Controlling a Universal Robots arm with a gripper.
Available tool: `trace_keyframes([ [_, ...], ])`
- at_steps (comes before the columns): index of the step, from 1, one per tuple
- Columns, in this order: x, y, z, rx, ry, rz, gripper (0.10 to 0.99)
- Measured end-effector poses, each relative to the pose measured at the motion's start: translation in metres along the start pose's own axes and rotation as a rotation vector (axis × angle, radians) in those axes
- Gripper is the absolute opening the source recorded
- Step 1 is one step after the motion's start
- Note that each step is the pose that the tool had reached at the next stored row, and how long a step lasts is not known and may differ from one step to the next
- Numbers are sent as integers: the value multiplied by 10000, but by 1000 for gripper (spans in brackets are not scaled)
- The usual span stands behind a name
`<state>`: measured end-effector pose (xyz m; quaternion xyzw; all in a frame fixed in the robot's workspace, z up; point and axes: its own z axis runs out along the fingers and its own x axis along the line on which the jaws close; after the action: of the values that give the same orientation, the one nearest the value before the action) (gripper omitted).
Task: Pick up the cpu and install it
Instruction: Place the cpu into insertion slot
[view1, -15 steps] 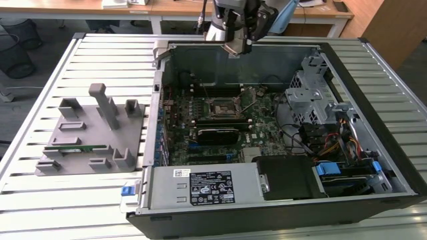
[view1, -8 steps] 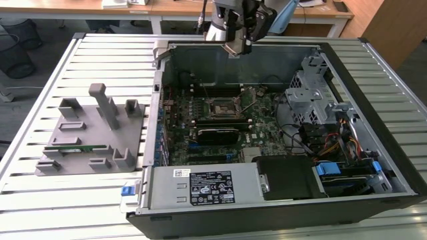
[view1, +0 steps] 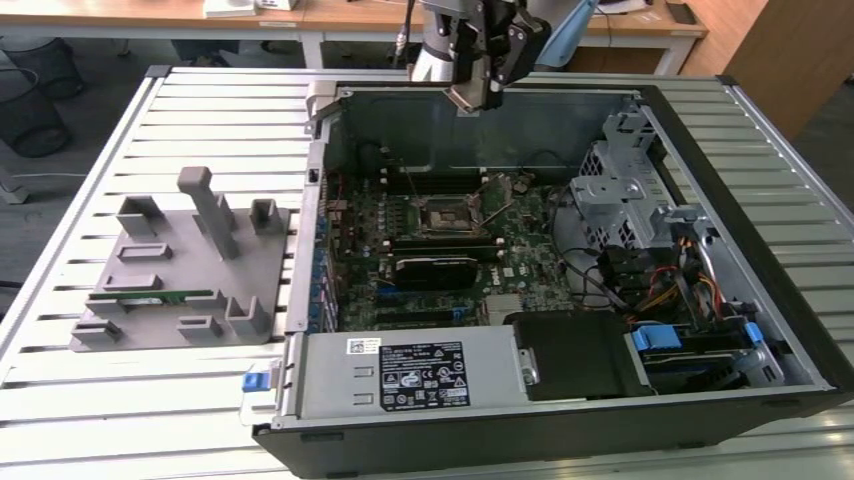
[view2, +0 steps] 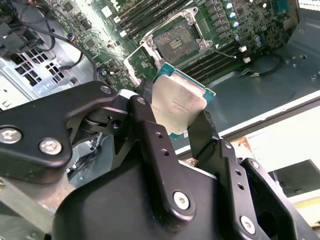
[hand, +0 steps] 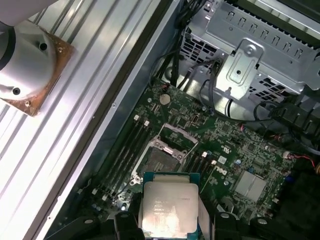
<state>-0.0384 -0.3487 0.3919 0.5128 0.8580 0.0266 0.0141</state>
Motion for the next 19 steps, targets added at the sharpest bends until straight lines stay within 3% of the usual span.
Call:
trace_keyframes([
  [19,0,-1,9,-4,-79,1311,529],
])
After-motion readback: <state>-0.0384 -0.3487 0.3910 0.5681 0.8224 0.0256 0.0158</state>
